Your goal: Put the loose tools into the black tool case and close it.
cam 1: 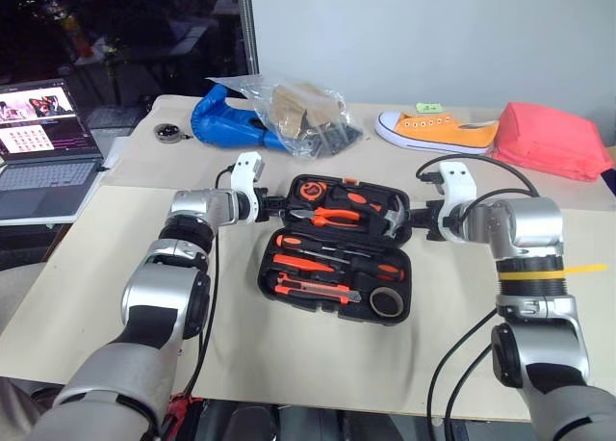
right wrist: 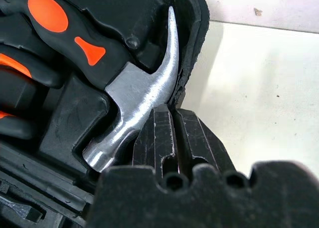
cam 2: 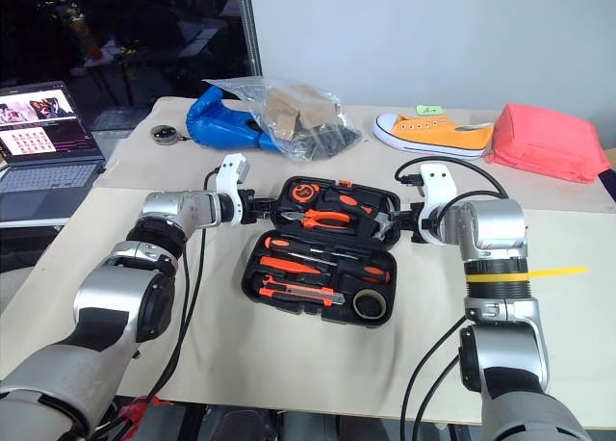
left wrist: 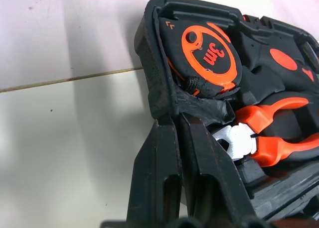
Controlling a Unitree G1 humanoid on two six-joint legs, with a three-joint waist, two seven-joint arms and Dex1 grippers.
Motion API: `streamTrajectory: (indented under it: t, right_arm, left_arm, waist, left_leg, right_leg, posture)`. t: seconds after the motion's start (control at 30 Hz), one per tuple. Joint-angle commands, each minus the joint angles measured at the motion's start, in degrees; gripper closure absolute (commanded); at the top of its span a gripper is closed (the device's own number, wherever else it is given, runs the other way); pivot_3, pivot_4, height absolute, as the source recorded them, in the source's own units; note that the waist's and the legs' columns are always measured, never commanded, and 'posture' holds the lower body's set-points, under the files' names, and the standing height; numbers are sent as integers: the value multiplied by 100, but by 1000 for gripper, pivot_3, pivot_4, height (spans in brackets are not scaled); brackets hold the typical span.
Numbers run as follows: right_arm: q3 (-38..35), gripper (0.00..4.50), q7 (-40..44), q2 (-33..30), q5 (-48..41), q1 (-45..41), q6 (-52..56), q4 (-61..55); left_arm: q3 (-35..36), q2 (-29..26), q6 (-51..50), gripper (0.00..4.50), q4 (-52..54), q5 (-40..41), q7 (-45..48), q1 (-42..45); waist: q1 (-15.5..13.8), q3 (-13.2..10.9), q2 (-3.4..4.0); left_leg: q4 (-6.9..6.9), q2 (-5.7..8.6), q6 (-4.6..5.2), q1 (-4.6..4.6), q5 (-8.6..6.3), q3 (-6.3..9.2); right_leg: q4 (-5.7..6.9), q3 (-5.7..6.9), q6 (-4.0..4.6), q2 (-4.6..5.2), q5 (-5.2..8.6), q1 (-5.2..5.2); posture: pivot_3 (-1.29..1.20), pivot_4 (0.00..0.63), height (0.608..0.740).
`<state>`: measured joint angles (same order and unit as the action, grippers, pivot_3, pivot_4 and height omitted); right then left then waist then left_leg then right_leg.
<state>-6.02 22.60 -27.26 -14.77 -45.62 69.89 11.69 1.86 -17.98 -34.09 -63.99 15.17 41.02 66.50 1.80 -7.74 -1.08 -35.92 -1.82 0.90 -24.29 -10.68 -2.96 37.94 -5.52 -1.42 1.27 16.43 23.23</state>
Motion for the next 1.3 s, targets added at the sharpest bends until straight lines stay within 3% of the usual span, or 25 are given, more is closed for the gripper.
streamTrajectory:
  t: [0.03,0.2,0.33,0.47,0.5,0.7,0.77,0.87,0.97,1.07,1.13,1.23,1.3]
  right_arm:
    - [111,4500,317,187,-37,126,-1535,-539]
    - [169,4500,957,348,-30,746,-3899,-1184]
    - [311,4500,1020,98,466,1979,-5473,-2042]
    - [485,4500,1044,-47,842,3357,-6440,-2740]
    - [520,4500,1059,-85,910,3557,-6573,-2815]
    - [134,4500,954,-583,1397,4820,-7524,-3347]
    - [-11,3781,1081,-835,1473,5055,-7565,-3489]
    - [-310,2853,1755,-1568,1248,5569,-7018,-3936]
    - [-949,2853,2532,-2306,787,6214,-6328,-4300]
    - [-1686,2853,3224,-2613,-397,6643,-5492,-4714]
    - [-1830,3365,3446,-2692,-1361,6692,-4837,-5129]
    - [-1380,4280,3519,-2772,-1806,6484,-4421,-5478]
    - [-772,4467,3377,-2718,-1592,6139,-4396,-5541]
  left_arm:
    - [-24,87,1059,4433,704,-88,610,-1]
    - [-464,0,2724,4433,1845,-638,852,-836]
    - [-910,-298,4141,4433,2590,-1413,588,-1795]
    - [-1075,-527,4785,4433,2832,-1782,510,-2384]
    - [-1074,-555,4837,3788,2865,-1807,505,-2446]
    - [-383,-1381,3432,1842,4680,-643,1429,-3614]
    - [-116,-1802,2814,1081,5360,-250,1677,-4044]
    - [434,-2549,1901,983,6027,327,2047,-4598]
    - [853,-3246,1264,983,6513,852,2576,-5172]
    - [1250,-3688,843,983,7042,1376,2987,-5569]
    - [1503,-3930,333,983,7443,1897,3262,-5811]
    - [1641,-4104,62,983,7891,2198,3430,-6120]
    - [1630,-4051,74,983,8058,2189,3285,-6195]
  waist:
    - [46,-1,0]
    - [74,-4,2]
    - [15,-3,4]
    - [-42,6,8]
    - [-39,11,10]
    - [69,8,7]
    - [113,8,9]
    - [148,3,3]
    - [120,2,2]
    - [67,1,-2]
    - [57,-3,-9]
    - [60,-8,-19]
    - [71,-8,-20]
  left_leg:
    - [0,0,-3,0,2,0]
    - [12,-3,-12,-5,7,3]
    - [19,-8,-12,-14,6,5]
    - [17,-10,8,-8,-10,0]
    - [15,-12,12,-3,-14,-1]
    - [2,-16,16,89,-16,-12]
    - [3,-23,16,122,-16,-19]
    - [1,-29,13,126,-10,-18]
    - [4,-39,14,129,-7,-20]
    - [10,-40,13,130,-8,-23]
    - [11,-41,13,128,-9,-23]
    - [10,-55,13,123,-9,-21]
    - [12,-71,13,126,-9,-25]
  right_leg:
    - [0,0,0,0,0,0]
    - [6,-2,1,-1,-1,6]
    - [9,1,-1,5,-1,6]
    - [6,-2,-7,15,3,0]
    - [6,-4,-7,14,3,-6]
    - [-1,-2,-8,12,7,-87]
    - [5,-7,-2,12,11,-108]
    - [7,-7,-1,12,11,-109]
    - [7,0,3,12,17,-110]
    - [2,0,12,18,21,-114]
    - [-1,2,14,19,22,-115]
    - [-7,6,2,16,31,-114]
    - [-16,6,-8,16,39,-114]
  posture:
    - [0,150,740]
    - [0,150,740]
    - [0,150,740]
    - [0,150,740]
    - [0,150,740]
    - [0,150,740]
    - [0,150,740]
    - [0,150,740]
    - [0,150,740]
    - [0,150,740]
    - [0,150,740]
    - [0,150,740]
    - [0,150,740]
